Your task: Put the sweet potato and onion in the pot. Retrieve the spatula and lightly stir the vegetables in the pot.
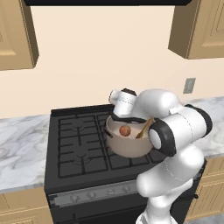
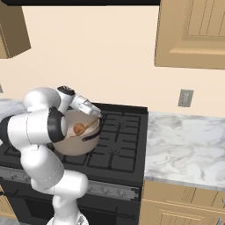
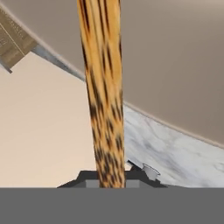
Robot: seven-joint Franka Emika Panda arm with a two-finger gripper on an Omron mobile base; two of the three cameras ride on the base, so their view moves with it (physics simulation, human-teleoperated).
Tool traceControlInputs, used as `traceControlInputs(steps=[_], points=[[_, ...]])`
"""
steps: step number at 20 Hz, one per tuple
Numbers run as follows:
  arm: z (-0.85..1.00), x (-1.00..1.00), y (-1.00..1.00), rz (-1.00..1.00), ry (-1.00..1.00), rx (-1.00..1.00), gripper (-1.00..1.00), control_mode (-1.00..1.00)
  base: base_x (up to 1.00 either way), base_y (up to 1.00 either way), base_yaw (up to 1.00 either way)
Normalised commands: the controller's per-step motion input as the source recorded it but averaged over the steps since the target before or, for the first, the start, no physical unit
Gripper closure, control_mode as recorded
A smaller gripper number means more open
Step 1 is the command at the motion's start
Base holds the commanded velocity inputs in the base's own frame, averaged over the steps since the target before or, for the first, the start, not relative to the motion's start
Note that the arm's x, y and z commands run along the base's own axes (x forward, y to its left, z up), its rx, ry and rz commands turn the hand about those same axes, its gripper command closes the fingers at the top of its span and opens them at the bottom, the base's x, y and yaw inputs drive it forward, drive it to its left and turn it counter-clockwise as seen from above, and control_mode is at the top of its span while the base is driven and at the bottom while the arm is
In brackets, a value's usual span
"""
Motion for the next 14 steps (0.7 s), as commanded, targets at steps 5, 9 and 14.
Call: traceControlInputs(steps=[5,9,14], points=[[-0.31,0.41,0.0,0.0,0.0,-0.02,1.0,-1.0,0.0,0.0,0.0],[-0.02,0.14,0.03,0.0,0.0,0.0,1.0,-1.0,0.0,0.0,0.0],[0.0,-0.03,0.1,0.0,0.0,0.0,1.0,-1.0,0.0,0.0,0.0]])
